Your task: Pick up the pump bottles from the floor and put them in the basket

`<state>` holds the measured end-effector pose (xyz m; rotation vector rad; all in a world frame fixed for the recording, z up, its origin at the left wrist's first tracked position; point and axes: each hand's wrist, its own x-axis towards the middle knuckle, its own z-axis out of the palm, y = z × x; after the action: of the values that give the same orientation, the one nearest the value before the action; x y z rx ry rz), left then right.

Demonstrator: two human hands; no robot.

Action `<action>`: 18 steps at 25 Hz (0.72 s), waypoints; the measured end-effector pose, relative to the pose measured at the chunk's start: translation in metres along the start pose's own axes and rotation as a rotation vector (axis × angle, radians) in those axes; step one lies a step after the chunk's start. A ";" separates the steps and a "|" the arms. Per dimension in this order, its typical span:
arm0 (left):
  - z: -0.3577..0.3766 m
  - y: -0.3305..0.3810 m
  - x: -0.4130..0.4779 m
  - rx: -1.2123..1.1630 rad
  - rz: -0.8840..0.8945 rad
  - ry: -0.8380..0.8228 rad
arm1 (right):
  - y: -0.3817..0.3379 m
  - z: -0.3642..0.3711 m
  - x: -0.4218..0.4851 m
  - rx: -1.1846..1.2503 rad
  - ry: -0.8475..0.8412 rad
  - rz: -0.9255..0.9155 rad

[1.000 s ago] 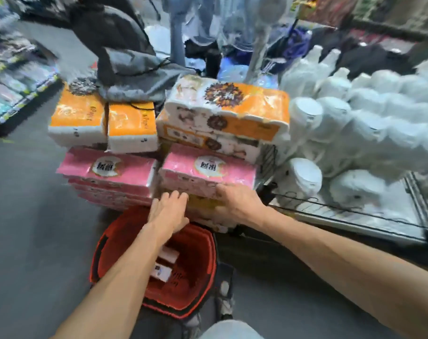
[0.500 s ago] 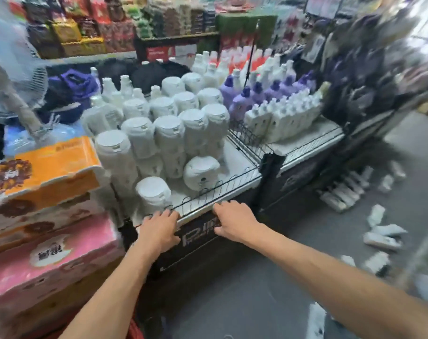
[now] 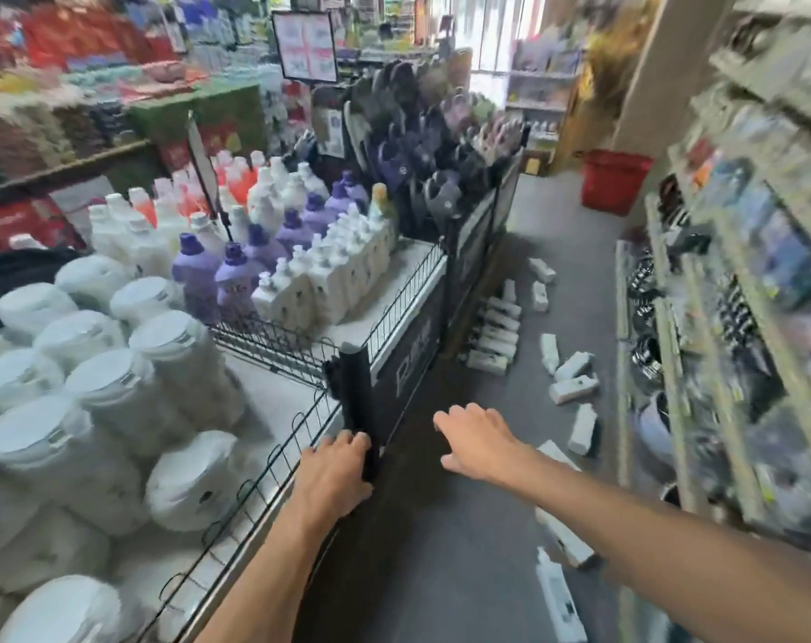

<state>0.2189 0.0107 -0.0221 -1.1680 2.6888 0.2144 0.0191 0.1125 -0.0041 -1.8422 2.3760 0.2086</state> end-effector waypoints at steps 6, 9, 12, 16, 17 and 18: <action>-0.024 0.025 0.117 0.042 0.240 -0.018 | 0.045 -0.019 0.060 0.088 -0.010 0.235; -0.045 0.029 0.171 0.034 0.357 -0.028 | 0.063 -0.026 0.081 0.117 0.004 0.336; -0.062 0.042 0.218 0.021 0.458 -0.026 | 0.086 -0.027 0.095 0.153 -0.002 0.434; -0.068 0.066 0.276 0.045 0.551 -0.048 | 0.126 -0.023 0.115 0.182 -0.040 0.532; -0.068 0.072 0.290 0.055 0.561 -0.063 | 0.138 -0.021 0.121 0.190 -0.045 0.551; -0.067 0.078 0.305 0.063 0.564 -0.078 | 0.151 -0.018 0.127 0.195 -0.046 0.567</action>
<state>-0.0503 -0.1657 -0.0269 -0.3496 2.8610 0.2476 -0.1585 0.0253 -0.0050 -1.0388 2.7121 0.0640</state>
